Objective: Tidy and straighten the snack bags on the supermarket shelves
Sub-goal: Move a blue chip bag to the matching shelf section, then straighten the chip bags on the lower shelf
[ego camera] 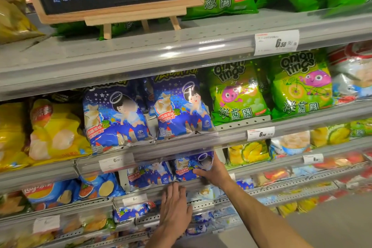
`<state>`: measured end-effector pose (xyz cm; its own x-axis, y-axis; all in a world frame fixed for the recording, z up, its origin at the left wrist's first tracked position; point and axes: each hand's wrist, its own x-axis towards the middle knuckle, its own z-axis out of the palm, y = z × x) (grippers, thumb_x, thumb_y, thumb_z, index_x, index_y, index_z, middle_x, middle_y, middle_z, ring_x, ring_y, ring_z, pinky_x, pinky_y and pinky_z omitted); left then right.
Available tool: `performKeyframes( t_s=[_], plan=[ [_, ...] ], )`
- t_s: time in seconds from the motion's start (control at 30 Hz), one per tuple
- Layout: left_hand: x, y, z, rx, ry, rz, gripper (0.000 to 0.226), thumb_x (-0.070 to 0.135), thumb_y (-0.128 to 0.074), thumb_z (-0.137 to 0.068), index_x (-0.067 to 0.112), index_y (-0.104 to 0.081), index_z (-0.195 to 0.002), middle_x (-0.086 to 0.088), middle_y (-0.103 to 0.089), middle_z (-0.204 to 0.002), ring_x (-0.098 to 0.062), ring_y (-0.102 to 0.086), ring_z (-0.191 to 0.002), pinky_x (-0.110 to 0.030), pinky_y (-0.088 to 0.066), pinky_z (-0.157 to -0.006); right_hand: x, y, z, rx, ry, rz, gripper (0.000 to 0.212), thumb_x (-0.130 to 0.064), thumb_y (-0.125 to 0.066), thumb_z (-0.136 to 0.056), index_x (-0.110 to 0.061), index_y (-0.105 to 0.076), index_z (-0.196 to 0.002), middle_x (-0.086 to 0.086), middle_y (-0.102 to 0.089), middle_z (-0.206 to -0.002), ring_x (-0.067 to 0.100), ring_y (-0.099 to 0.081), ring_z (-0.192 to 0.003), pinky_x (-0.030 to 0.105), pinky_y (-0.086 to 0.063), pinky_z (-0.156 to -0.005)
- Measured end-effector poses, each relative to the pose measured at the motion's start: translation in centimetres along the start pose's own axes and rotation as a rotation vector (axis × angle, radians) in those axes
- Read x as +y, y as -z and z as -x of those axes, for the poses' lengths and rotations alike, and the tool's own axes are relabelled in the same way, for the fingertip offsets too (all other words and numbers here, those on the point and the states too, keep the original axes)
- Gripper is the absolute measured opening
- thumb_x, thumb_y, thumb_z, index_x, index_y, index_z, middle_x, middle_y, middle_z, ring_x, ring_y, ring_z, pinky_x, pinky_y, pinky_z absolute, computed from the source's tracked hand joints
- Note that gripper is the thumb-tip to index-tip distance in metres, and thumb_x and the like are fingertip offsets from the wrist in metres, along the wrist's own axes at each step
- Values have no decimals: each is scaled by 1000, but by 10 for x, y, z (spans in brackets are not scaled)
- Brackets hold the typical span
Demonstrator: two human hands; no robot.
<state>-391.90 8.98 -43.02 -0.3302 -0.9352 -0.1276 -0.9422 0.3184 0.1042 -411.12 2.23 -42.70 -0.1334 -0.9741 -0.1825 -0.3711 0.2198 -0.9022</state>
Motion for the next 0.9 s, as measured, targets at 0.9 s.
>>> performKeyframes(
  t_s=[0.9],
  plan=[
    [348,-4,-138,445,213,793,18,6,-63,-92,0,-69,-109,-18,-68,-108,-37,-64,-100,-36,-47,-86,190,395,28,591,-1,62,12,-3,-64,-93,-14,-63,-89,7,-68,-75,32,-65,-72,41,-48,-68]
  ],
)
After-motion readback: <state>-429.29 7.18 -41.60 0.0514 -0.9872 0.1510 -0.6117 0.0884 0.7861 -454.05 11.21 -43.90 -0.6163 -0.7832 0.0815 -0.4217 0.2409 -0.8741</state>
